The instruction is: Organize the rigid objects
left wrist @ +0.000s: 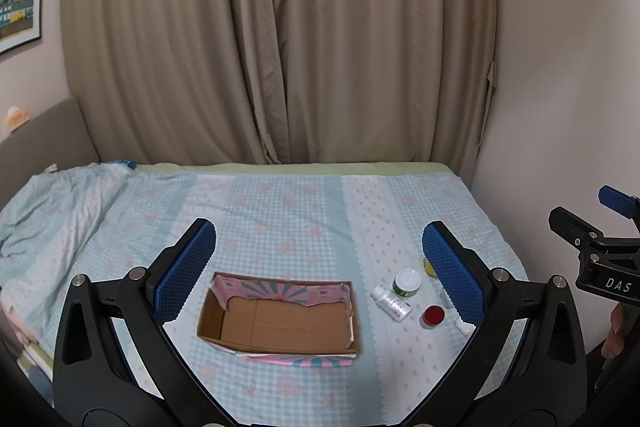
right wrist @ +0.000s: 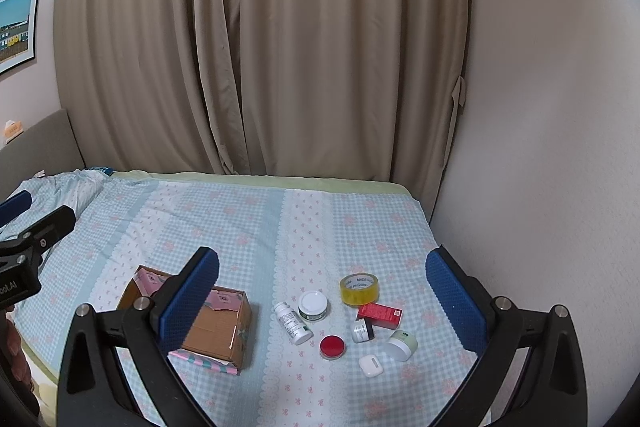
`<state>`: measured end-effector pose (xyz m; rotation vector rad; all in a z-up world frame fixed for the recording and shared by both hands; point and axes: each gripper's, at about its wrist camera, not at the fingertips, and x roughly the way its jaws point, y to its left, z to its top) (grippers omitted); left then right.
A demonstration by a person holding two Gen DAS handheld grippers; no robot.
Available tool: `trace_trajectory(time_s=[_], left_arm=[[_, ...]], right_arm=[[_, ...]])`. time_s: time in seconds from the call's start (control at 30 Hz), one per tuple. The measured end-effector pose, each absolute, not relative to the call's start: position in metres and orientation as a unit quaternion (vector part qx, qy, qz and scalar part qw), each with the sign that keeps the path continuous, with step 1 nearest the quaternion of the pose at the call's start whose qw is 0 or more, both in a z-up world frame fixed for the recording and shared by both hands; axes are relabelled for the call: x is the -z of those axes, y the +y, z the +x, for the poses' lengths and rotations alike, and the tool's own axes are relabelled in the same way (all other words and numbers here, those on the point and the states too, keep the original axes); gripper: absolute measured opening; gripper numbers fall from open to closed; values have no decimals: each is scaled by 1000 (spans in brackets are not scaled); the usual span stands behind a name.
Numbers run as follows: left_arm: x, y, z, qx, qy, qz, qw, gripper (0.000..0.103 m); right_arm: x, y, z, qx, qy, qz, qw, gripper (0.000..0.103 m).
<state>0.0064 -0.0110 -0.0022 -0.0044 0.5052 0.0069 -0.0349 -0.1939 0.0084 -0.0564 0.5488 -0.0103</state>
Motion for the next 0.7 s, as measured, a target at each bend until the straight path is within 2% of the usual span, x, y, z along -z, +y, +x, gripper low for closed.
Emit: trace_trajectory(time_s=[0.7], left_arm=[[-2,-8,5,3,234,-5,972,102]], right_arm=[[-8,-192,-33,9,267,-26,963,103]])
